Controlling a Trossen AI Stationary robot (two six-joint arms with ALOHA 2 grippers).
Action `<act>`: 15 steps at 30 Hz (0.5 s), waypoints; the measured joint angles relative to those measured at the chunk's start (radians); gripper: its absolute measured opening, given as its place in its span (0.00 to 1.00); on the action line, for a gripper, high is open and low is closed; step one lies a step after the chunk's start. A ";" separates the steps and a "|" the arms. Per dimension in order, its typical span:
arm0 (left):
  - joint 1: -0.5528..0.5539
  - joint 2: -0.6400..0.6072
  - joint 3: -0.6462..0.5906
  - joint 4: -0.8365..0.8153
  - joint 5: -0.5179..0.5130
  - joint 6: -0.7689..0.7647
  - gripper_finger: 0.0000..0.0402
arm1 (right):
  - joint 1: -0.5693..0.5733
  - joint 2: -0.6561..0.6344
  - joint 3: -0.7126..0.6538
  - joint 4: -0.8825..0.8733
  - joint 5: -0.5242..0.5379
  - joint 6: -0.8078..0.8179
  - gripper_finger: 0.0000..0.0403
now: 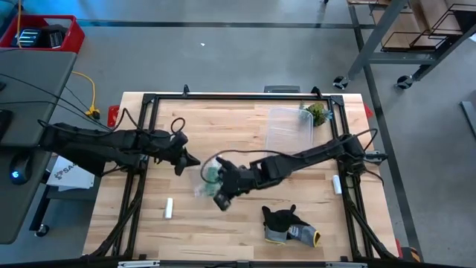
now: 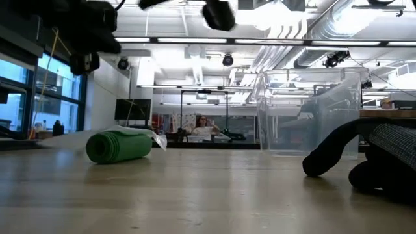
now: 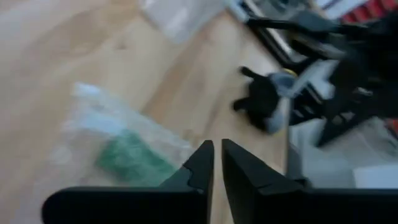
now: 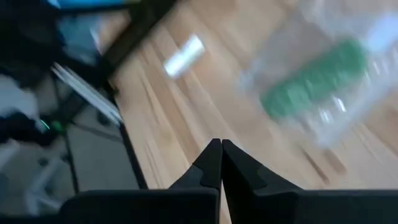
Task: Roll bandage
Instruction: Open the transparent zip bag
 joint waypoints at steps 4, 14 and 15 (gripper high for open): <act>-0.034 0.069 0.000 0.042 0.016 0.042 0.18 | 0.038 0.006 -0.030 -0.097 -0.017 0.013 0.00; 0.307 0.366 0.002 0.132 0.269 0.132 0.49 | 0.094 0.006 -0.042 -0.082 -0.050 0.078 0.00; 0.338 0.412 0.005 0.132 0.318 0.147 0.51 | 0.096 0.006 -0.042 -0.082 -0.051 0.078 0.00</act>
